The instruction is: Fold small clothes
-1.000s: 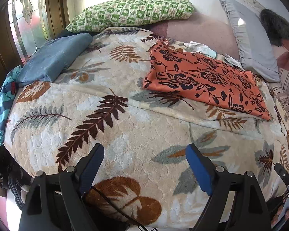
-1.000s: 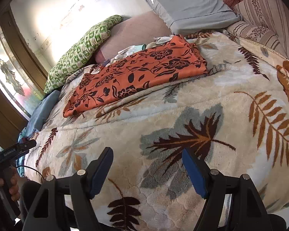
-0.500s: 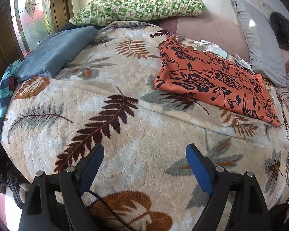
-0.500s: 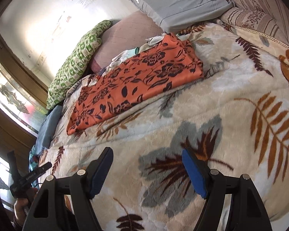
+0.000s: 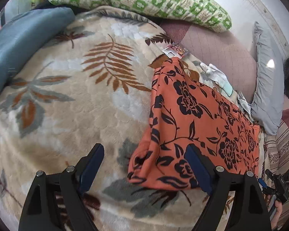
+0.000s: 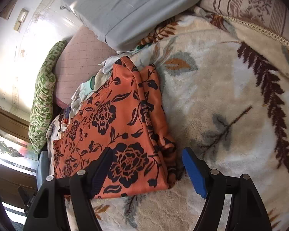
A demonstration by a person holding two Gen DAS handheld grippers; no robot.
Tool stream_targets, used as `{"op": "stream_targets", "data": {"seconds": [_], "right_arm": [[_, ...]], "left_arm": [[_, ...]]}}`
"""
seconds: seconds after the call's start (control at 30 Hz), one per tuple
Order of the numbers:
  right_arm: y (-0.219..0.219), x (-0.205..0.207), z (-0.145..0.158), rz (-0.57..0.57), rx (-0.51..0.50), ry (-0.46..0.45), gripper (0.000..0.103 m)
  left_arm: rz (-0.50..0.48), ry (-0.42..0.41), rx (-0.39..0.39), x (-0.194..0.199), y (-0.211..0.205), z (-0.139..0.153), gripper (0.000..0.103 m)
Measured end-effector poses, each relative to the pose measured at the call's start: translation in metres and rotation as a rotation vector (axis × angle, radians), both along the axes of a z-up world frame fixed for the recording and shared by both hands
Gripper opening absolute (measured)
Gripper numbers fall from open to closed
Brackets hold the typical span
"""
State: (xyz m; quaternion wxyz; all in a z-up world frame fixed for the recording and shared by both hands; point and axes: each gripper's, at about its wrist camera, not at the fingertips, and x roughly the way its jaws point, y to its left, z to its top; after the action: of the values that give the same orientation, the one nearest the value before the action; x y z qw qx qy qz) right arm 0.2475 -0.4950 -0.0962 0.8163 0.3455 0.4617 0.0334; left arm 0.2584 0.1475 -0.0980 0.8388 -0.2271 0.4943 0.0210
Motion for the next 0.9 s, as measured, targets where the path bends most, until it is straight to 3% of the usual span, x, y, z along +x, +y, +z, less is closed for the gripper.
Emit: {"op": "stream_targets", "data": {"seconds": [0.07,0.2,0.33,0.43,0.63,0.67,0.7,0.73,0.77,0.9], "right_arm": [[0.002,0.011,-0.003,0.033,0.023,-0.005,0.077],[0.01,0.027,-0.014,0.053,-0.036,0.041,0.078],[0.02,0.039,-0.022,0.09,-0.076,0.071,0.078],[0.022,0.043,-0.023,0.093,-0.08,0.081,0.078],[0.039,0.055,-0.023,0.146,-0.145,0.082,0.079],[0.043,0.058,-0.023,0.174,-0.107,0.078,0.073],[0.047,0.06,-0.025,0.202,-0.058,0.09,0.051],[0.052,0.061,-0.027,0.215,-0.054,0.114,0.039],[0.053,0.062,-0.029,0.214,-0.053,0.13,0.037],[0.049,0.065,-0.034,0.183,0.016,0.161,0.03]], "left_arm": [[-0.02,0.012,-0.023,0.018,-0.005,-0.01,0.087],[-0.069,0.069,-0.066,0.039,-0.018,-0.034,0.087],[-0.106,0.058,-0.012,0.045,-0.032,-0.034,0.088],[-0.133,0.051,-0.083,0.049,-0.034,-0.032,0.088],[-0.119,0.054,-0.043,0.061,-0.043,-0.037,0.087],[-0.125,0.061,-0.023,0.064,-0.047,-0.036,0.071],[-0.13,0.092,0.026,0.067,-0.051,-0.037,0.039],[-0.14,0.12,0.058,0.07,-0.054,-0.038,0.029],[-0.149,0.129,0.029,0.073,-0.054,-0.038,0.021],[-0.152,0.176,0.018,0.083,-0.053,-0.034,0.018]]}}
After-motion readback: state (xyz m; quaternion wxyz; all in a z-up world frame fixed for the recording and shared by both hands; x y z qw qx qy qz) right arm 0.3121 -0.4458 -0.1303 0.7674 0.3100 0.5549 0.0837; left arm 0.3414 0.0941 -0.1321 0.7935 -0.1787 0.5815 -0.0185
